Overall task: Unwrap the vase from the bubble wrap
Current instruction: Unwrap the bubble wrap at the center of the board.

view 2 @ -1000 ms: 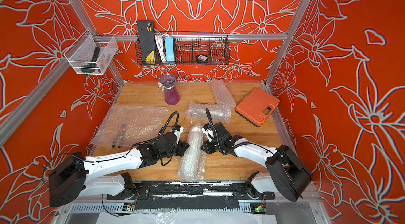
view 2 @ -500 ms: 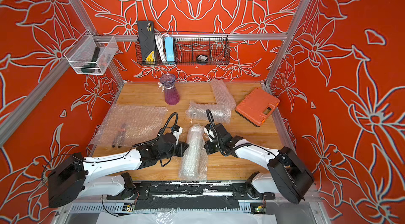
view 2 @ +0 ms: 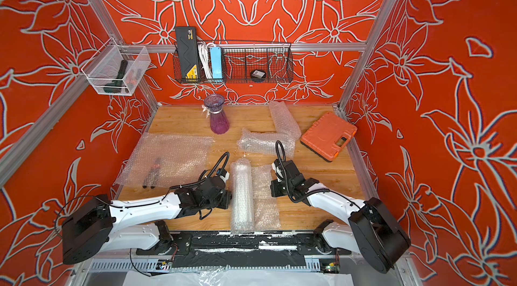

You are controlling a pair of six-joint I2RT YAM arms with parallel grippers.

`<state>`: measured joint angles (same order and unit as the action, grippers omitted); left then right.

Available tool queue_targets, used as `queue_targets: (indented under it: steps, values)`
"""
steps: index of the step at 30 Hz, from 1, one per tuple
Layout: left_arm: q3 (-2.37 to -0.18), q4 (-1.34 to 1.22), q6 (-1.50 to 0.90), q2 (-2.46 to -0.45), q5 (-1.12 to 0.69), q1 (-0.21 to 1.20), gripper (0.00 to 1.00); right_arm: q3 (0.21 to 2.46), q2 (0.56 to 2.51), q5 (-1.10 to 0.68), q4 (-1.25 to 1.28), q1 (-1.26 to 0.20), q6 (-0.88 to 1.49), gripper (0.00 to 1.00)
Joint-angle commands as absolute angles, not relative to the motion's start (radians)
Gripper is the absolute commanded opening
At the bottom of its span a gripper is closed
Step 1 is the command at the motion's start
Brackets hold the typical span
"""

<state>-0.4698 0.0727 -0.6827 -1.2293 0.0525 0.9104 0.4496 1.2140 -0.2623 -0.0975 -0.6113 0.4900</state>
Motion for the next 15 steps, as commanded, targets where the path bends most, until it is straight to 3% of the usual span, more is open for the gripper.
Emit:
queue_targets:
  steps: [1, 4, 6, 8, 11, 15]
  values:
    - [-0.507, 0.144, -0.652, -1.201, 0.061, 0.916, 0.04, 0.453, 1.198, -0.233, -0.119, -0.605, 0.499, 0.06]
    - [-0.535, 0.163, -0.639, -1.188, 0.043, 0.916, 0.28, 0.458, 1.165, -0.229, -0.149, -0.605, 0.489, 0.15]
    - [-0.568, 0.194, -0.621, -1.169, 0.044, 0.909, 0.56, 0.462, 1.131, -0.220, -0.171, -0.605, 0.479, 0.24]
    - [-0.617, 0.245, -0.584, -1.143, 0.061, 0.900, 0.74, 0.468, 1.100, -0.204, -0.197, -0.605, 0.467, 0.35]
    - [-0.736, 0.352, -0.528, -1.131, 0.120, 0.929, 0.78, 0.494, 1.047, -0.169, -0.272, -0.604, 0.437, 0.50]
    - [-0.900, 0.412, -0.511, -1.203, 0.166, 1.041, 0.78, 0.515, 0.960, -0.110, -0.362, -0.604, 0.404, 0.58]
